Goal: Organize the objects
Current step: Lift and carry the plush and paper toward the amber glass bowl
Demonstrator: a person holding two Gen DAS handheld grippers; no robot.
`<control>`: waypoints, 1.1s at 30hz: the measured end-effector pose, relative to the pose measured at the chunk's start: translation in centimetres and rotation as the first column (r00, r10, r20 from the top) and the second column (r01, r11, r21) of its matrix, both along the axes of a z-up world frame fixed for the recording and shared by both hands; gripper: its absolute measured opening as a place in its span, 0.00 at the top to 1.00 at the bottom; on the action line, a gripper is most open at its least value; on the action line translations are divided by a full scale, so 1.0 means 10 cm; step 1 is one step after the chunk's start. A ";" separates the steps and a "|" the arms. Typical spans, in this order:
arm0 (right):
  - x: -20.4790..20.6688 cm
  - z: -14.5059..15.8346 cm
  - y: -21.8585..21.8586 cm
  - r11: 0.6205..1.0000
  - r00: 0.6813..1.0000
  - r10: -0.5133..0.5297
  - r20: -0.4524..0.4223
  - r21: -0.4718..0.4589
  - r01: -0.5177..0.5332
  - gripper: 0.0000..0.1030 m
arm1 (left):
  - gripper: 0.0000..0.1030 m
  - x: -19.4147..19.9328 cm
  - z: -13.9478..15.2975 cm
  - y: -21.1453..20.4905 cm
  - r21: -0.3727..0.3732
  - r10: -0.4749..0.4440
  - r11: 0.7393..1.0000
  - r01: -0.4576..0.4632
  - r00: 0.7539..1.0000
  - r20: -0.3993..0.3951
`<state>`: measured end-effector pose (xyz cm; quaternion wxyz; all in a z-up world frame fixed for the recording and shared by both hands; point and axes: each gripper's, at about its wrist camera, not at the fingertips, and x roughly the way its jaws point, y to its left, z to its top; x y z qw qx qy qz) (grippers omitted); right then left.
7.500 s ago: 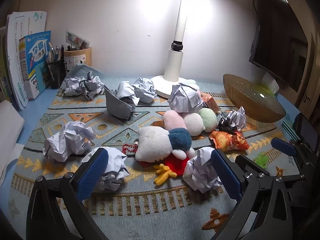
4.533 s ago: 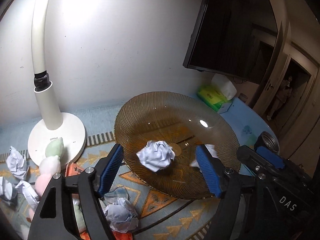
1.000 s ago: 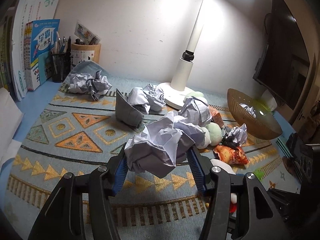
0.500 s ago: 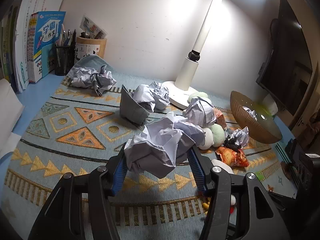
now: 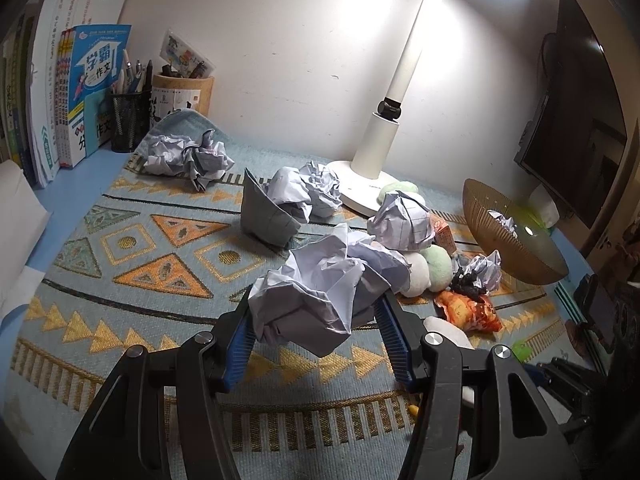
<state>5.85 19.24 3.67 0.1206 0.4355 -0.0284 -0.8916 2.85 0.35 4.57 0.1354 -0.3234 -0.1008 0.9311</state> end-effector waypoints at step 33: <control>-0.29 1.44 2.19 0.801 0.740 -0.599 -0.307 -0.236 0.550 0.62 | 0.47 -0.91 0.85 2.51 0.061 -0.326 0.942 0.330 0.943 -0.060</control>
